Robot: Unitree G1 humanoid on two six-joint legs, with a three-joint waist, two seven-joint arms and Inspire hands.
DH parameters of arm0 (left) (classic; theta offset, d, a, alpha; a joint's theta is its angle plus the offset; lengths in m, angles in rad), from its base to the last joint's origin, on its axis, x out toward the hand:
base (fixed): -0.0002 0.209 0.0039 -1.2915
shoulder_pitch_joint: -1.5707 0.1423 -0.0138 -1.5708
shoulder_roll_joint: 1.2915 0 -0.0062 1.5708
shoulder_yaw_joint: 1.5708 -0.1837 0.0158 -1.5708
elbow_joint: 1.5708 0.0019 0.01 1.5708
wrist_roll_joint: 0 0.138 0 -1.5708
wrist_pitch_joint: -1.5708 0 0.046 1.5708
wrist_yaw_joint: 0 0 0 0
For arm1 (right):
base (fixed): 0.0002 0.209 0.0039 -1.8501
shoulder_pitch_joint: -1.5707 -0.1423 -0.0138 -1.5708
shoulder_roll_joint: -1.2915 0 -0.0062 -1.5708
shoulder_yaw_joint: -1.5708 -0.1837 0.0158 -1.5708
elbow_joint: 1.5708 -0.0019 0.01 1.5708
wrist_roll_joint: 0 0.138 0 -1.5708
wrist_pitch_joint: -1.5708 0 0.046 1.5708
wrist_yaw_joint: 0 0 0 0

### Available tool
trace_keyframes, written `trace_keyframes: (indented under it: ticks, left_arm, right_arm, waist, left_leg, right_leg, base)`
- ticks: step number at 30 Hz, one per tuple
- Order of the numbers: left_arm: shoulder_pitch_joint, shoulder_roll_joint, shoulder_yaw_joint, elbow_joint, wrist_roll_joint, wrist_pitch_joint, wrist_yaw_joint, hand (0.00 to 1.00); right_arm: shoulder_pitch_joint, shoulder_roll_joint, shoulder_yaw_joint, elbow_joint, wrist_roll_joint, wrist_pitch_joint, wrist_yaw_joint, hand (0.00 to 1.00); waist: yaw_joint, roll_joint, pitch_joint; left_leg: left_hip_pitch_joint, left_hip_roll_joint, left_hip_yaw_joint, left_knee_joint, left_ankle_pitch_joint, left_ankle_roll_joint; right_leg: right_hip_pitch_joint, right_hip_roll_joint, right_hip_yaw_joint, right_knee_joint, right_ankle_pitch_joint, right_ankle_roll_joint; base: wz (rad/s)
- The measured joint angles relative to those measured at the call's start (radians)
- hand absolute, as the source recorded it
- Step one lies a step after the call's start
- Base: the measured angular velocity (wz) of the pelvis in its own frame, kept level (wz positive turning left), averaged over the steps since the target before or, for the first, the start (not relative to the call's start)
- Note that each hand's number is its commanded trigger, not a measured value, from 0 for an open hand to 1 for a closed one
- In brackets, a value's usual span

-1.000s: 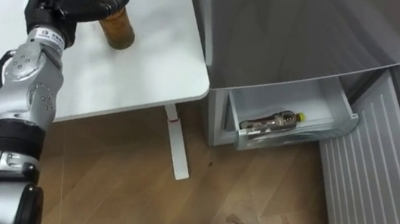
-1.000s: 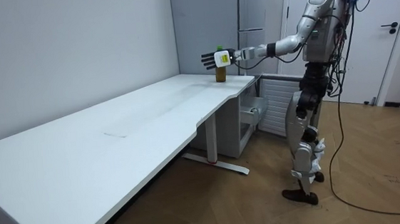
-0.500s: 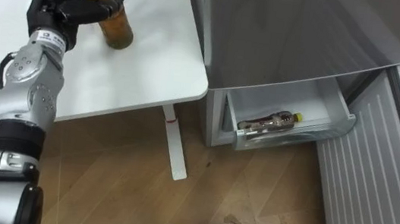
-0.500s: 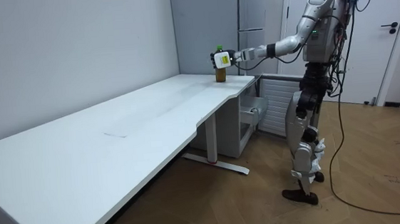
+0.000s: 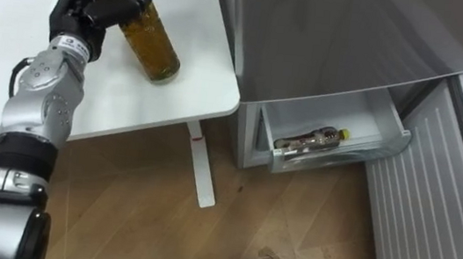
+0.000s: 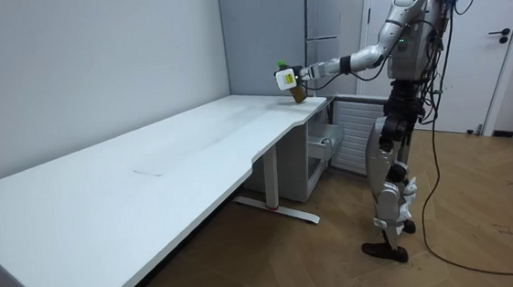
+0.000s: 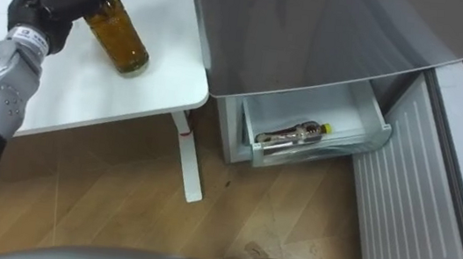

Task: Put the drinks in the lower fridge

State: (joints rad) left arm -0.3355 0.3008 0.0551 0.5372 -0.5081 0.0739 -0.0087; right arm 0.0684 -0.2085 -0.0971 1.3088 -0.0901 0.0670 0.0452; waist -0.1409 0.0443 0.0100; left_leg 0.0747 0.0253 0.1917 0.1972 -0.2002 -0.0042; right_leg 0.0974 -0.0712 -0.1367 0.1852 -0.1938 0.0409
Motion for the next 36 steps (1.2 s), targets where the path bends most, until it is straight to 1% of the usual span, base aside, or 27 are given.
trace_keyframes:
  ticks: [2, 6, 8, 11, 14, 17, 20, 22, 23, 25, 26, 27, 29, 30, 31, 34, 36]
  left_arm:
    - [-0.012, 0.000, 0.000, 0.005, 0.001, 0.008, -0.003, 1.00]
    - [-0.014, 0.000, -0.001, 0.005, 0.000, 0.024, -0.002, 1.00]
    - [-0.018, 0.000, -0.001, 0.005, -0.001, 0.026, -0.002, 1.00]
    - [-0.024, 0.000, -0.001, 0.005, -0.002, 0.026, -0.001, 1.00]
    - [-0.024, -0.007, -0.003, 0.004, -0.011, 0.026, -0.002, 1.00]
    - [-0.024, -0.010, -0.025, 0.001, -0.012, 0.026, -0.006, 1.00]
    - [-0.024, -0.029, -0.035, -0.021, -0.013, 0.026, -0.011, 1.00]
    - [-0.023, -0.053, -0.041, -0.077, -0.013, 0.026, -0.019, 1.00]
    - [-0.023, -0.059, -0.044, -0.094, -0.013, 0.026, -0.022, 1.00]
    - [-0.019, -0.085, -0.060, -0.167, -0.013, 0.026, -0.042, 1.00]
    - [-0.012, -0.090, -0.066, -0.193, -0.013, 0.026, -0.045, 1.00]
    - [0.019, -0.097, -0.071, -0.260, -0.013, 0.026, -0.054, 1.00]
    - [0.060, -0.105, -0.077, -0.325, -0.024, 0.026, -0.083, 1.00]
    - [0.079, -0.110, -0.087, -0.347, -0.048, 0.026, -0.095, 1.00]
    - [0.087, -0.113, -0.092, -0.356, -0.054, 0.026, -0.099, 1.00]
    - [0.105, -0.138, -0.124, -0.397, -0.052, 0.026, -0.115, 1.00]
    - [0.105, -0.141, -0.143, -0.402, -0.050, 0.026, -0.127, 1.00]
  right_arm:
    - [0.000, 0.000, 0.000, -0.004, 0.000, 0.000, -0.002, 0.00]
    - [0.000, 0.001, -0.001, -0.014, -0.001, 0.000, -0.002, 0.00]
    - [-0.001, 0.001, -0.001, -0.016, -0.002, 0.000, -0.002, 0.00]
    - [-0.004, 0.005, -0.001, -0.018, -0.001, 0.000, -0.001, 0.00]
    - [-0.005, 0.014, 0.000, -0.029, 0.006, -0.001, -0.002, 0.00]
    - [-0.014, 0.022, 0.013, -0.037, 0.013, -0.002, -0.004, 0.00]
    - [-0.021, 0.021, 0.038, -0.046, 0.025, -0.006, 0.000, 0.00]
    - [-0.025, 0.021, 0.047, -0.046, 0.045, -0.012, 0.002, 0.00]
    - [-0.026, 0.021, 0.049, -0.046, 0.050, -0.013, 0.003, 0.00]
    - [-0.027, 0.020, 0.078, -0.047, 0.084, -0.013, 0.001, 0.00]
    - [-0.027, 0.021, 0.079, -0.049, 0.089, -0.012, 0.001, 0.00]
    - [-0.026, 0.022, 0.091, -0.063, 0.094, -0.010, 0.000, 0.00]
    - [-0.026, 0.023, 0.113, -0.074, 0.095, -0.011, -0.004, 0.00]
    - [-0.026, 0.023, 0.118, -0.077, 0.103, -0.012, -0.007, 0.00]
    - [-0.027, 0.024, 0.120, -0.078, 0.114, -0.012, -0.008, 0.00]
    - [-0.027, 0.027, 0.149, -0.112, 0.126, -0.013, 0.001, 0.00]
    - [-0.026, 0.032, 0.162, -0.137, 0.134, -0.014, 0.004, 0.00]
  waist:
    - [0.000, -0.001, -0.0007]
    - [-0.004, -0.006, -0.0029]
    - [-0.005, -0.009, -0.0043]
    - [-0.007, -0.013, -0.0041]
    - [-0.012, -0.014, -0.0037]
    - [-0.018, -0.014, -0.0041]
    - [-0.018, -0.018, -0.0041]
    - [-0.017, -0.023, -0.0041]
    - [-0.015, -0.024, -0.0037]
    - [0.006, -0.029, -0.0041]
    - [0.010, -0.030, -0.0042]
    - [0.013, -0.031, -0.0039]
    - [0.013, -0.034, -0.0034]
    - [0.016, -0.035, -0.0039]
    - [0.017, -0.036, -0.0045]
    - [0.038, -0.042, -0.0048]
    - [0.041, -0.044, -0.0059]
  left_leg:
    - [0.000, 0.000, 0.000, 0.000, 0.000, 0.000]
    - [0.002, 0.000, 0.000, 0.001, 0.000, 0.000]
    - [0.001, 0.000, 0.000, 0.002, 0.000, 0.000]
    - [0.002, 0.000, 0.000, 0.001, 0.000, 0.000]
    - [0.003, 0.000, -0.001, 0.001, 0.000, 0.000]
    - [0.002, 0.000, -0.001, 0.001, 0.000, 0.000]
    - [-0.001, 0.001, -0.002, 0.003, 0.000, 0.000]
    - [-0.009, 0.001, -0.004, 0.008, 0.000, 0.000]
    - [-0.009, 0.001, -0.003, 0.008, 0.000, 0.000]
    - [-0.008, 0.002, -0.002, 0.008, 0.000, 0.000]
    - [-0.008, 0.002, -0.002, 0.007, 0.000, 0.000]
    - [-0.006, 0.002, 0.000, 0.006, 0.000, 0.000]
    - [0.001, 0.002, 0.000, 0.005, 0.000, 0.000]
    - [0.008, 0.002, 0.000, 0.004, 0.000, 0.000]
    - [0.009, 0.002, 0.000, 0.004, 0.000, 0.000]
    - [0.006, 0.003, 0.001, 0.007, 0.000, 0.000]
    - [0.007, 0.003, 0.001, 0.007, 0.000, 0.000]
  right_leg:
    - [0.001, 0.000, 0.000, 0.000, 0.000, 0.000]
    - [0.001, 0.000, 0.000, -0.001, 0.000, 0.000]
    - [0.001, 0.000, 0.000, -0.001, 0.000, 0.000]
    - [0.001, 0.000, 0.002, -0.001, 0.000, 0.000]
    - [0.000, 0.000, 0.007, -0.001, 0.000, 0.000]
    - [0.001, 0.000, 0.009, 0.000, 0.000, 0.000]
    - [0.005, 0.001, 0.005, 0.001, 0.000, -0.001]
    - [0.002, 0.000, -0.002, 0.001, 0.001, -0.001]
    - [0.001, 0.000, -0.001, 0.001, 0.001, -0.001]
    - [0.001, 0.000, -0.001, 0.001, 0.001, -0.001]
    - [0.001, 0.000, -0.001, 0.001, 0.001, -0.001]
    - [0.001, 0.000, 0.000, 0.001, 0.001, -0.001]
    - [0.002, 0.000, -0.001, 0.001, 0.001, -0.001]
    - [0.008, 0.000, -0.001, 0.000, 0.001, -0.001]
    - [0.010, 0.000, -0.001, 0.000, 0.001, -0.001]
    - [0.007, 0.001, -0.002, 0.001, 0.001, -0.002]
    - [0.008, 0.001, -0.001, 0.002, 0.001, -0.002]
  base:
    - [0.00]
    - [0.00]
    - [0.00]
    - [0.00]
    - [-0.03]
    - [0.00]
    - [0.02]
    - [0.08]
    - [0.00]
    - [-0.02]
    - [-0.04]
    - [0.00]
    - [0.00]
    - [0.00]
    - [0.00]
    - [0.00]
    - [0.00]
